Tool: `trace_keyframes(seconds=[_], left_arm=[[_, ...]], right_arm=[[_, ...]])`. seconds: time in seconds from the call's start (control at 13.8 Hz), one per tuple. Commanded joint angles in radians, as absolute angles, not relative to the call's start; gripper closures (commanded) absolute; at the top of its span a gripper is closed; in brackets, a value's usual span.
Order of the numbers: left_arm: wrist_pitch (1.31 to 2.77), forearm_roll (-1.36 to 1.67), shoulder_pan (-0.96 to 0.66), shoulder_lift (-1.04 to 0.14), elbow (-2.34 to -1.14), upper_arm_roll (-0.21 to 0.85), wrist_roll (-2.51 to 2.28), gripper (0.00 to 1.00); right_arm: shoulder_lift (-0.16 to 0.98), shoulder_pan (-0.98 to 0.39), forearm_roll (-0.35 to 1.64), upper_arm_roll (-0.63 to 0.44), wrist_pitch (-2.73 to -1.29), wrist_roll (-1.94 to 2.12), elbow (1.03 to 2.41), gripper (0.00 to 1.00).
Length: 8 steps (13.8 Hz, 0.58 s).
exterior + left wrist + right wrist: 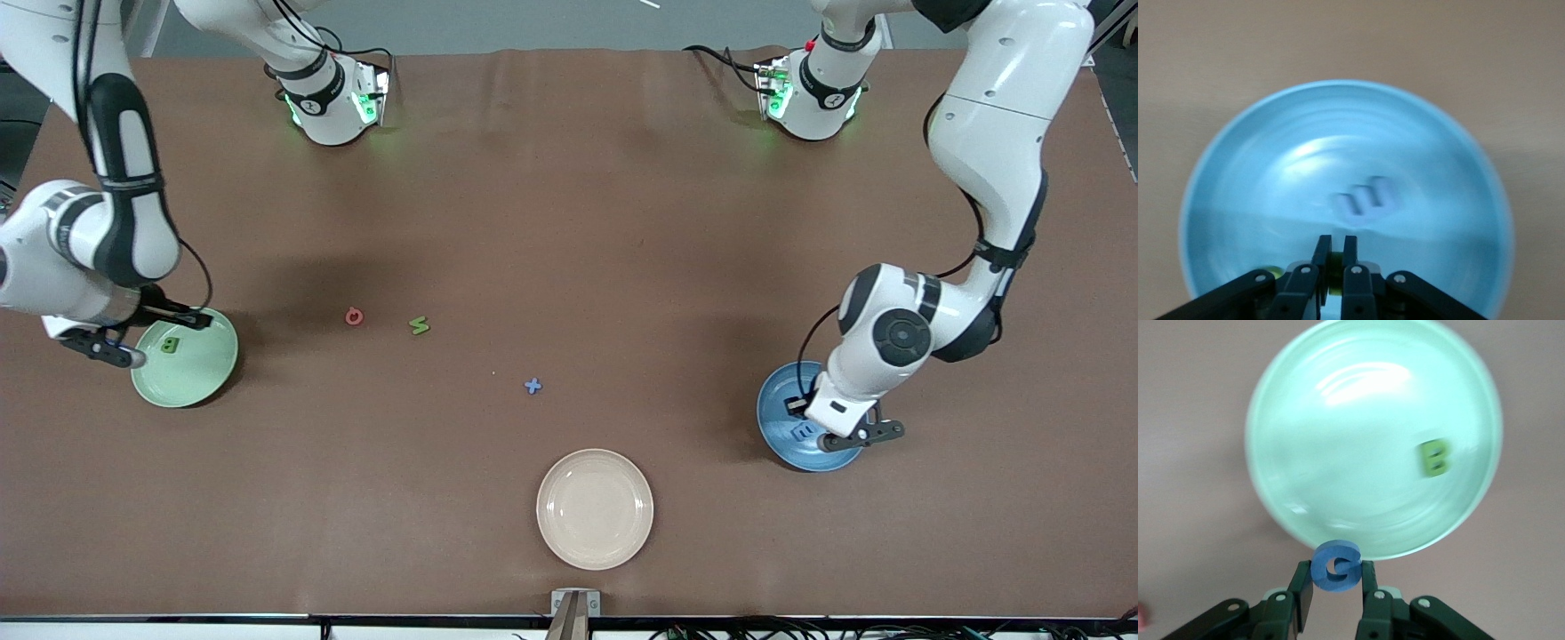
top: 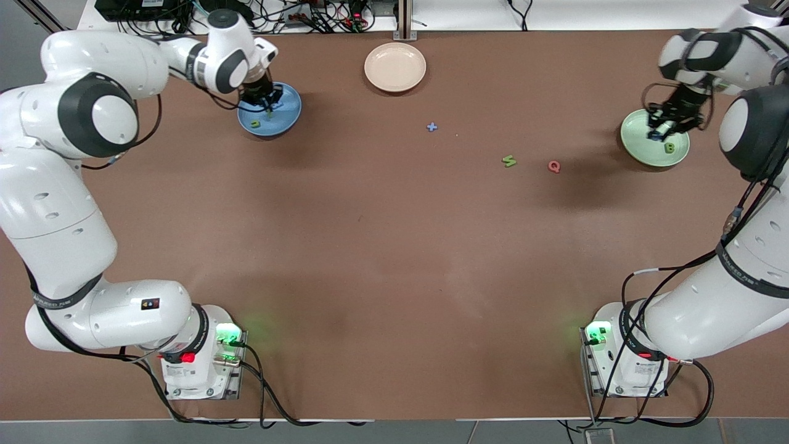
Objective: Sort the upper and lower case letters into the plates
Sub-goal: 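Place the green a on the blue plate while the right gripper places G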
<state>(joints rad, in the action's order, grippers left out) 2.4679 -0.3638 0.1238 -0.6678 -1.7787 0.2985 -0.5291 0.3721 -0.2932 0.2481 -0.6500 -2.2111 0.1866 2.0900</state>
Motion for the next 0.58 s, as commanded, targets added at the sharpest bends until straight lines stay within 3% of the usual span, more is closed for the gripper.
trace_keyframes(seconds=[0.0, 0.51], left_arm=[[2.482, -0.385, 0.129, -0.652, -1.804, 0.313, -0.521, 0.01], [2.388, -0.394, 0.001, -0.620, -1.754, 0.531, -0.680, 0.01]], right_arm=[[0.426, -0.238, 0.245, -0.634, -2.287, 0.279, 2.100, 0.84], [0.500, -0.230, 0.330, -0.589, -2.370, 0.287, 2.115, 0.84]])
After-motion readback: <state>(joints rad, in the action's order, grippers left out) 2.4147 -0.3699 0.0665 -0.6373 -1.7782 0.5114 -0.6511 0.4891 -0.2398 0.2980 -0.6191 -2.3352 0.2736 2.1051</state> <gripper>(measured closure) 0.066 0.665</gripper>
